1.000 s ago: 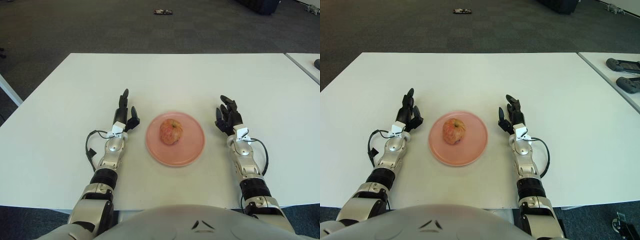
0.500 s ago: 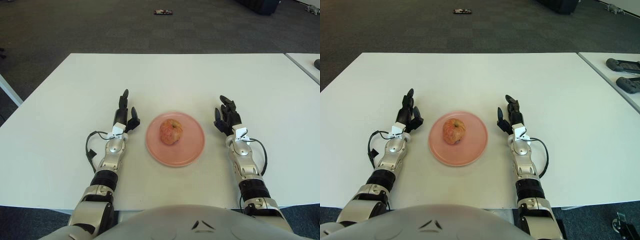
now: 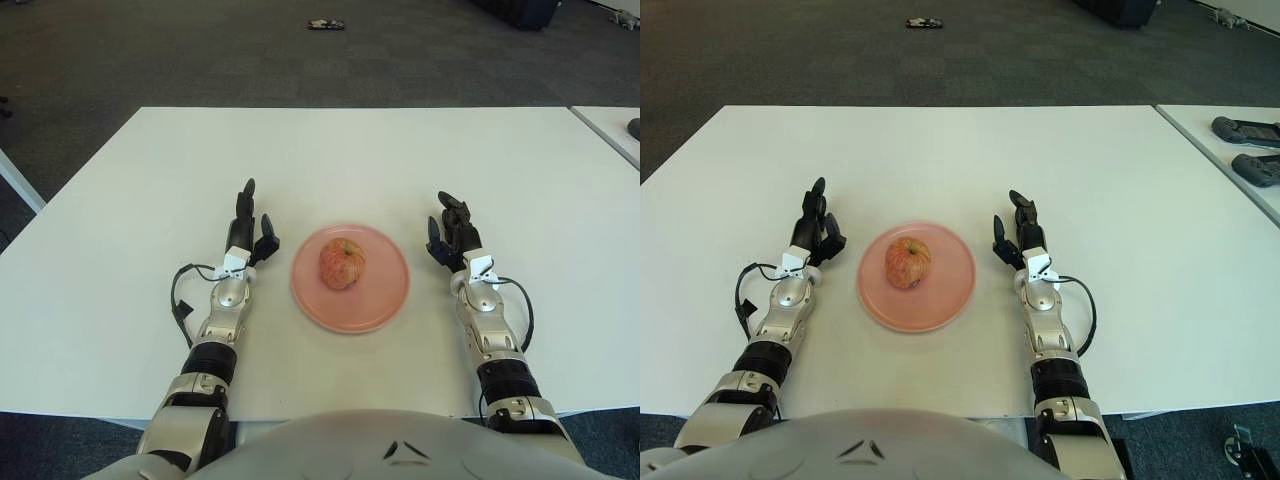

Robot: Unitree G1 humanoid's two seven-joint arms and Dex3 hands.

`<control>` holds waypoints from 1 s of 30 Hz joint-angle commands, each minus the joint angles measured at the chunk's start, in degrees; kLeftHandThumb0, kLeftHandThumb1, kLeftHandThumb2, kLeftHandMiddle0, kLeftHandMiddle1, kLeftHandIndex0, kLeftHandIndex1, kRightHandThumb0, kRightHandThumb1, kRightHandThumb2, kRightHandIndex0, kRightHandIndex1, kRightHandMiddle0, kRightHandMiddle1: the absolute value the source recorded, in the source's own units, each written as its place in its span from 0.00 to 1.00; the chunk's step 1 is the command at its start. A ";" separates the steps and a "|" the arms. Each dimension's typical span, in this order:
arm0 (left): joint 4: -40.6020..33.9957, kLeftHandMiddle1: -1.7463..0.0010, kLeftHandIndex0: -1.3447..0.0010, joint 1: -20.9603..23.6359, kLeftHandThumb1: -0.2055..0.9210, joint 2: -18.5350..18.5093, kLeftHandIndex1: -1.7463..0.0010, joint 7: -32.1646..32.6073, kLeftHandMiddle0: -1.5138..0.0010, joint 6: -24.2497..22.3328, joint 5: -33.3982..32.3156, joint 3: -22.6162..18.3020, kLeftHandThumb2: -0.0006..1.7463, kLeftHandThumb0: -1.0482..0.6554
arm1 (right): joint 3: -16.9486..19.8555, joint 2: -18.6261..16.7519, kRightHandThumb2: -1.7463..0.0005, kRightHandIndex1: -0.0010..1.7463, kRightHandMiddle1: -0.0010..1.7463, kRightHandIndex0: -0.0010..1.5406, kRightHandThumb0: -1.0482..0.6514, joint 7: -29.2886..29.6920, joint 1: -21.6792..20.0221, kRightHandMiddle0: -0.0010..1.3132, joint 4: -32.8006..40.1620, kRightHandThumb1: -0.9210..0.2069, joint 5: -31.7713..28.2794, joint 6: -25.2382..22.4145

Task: Put the apple into the plate.

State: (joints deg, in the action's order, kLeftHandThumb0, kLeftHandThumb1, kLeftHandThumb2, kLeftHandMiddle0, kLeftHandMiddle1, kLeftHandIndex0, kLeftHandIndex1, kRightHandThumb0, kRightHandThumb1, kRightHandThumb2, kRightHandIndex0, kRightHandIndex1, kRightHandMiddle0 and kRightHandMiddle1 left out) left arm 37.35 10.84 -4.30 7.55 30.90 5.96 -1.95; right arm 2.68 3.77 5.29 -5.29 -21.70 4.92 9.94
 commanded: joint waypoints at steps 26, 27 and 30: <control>-1.62 1.00 1.00 -2.58 1.00 -0.09 0.87 0.17 0.93 -2.43 0.36 0.13 0.59 0.12 | -0.50 -0.51 0.61 0.01 0.27 0.19 0.22 -0.52 2.52 0.00 -2.27 0.00 -0.32 -3.31; -1.68 1.00 1.00 -2.61 1.00 -0.15 0.87 0.15 0.93 -2.55 0.37 0.12 0.59 0.12 | -0.52 -0.53 0.61 0.01 0.27 0.19 0.22 -0.50 2.51 0.00 -2.34 0.00 -0.30 -3.26; -1.92 1.00 1.00 -2.64 1.00 -0.25 0.86 0.13 0.93 -2.95 0.38 0.09 0.59 0.13 | -0.51 -0.58 0.61 0.00 0.27 0.19 0.22 -0.42 2.43 0.00 -2.59 0.00 -0.31 -3.12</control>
State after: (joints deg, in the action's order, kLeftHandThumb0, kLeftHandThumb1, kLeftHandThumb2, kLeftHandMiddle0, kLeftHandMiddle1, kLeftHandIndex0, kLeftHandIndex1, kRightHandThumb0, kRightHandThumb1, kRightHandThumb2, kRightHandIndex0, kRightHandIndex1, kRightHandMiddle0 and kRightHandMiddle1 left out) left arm 35.08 9.49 -4.29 7.66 29.22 5.98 -1.86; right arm 2.36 3.66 5.32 -5.19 -21.71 4.94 9.92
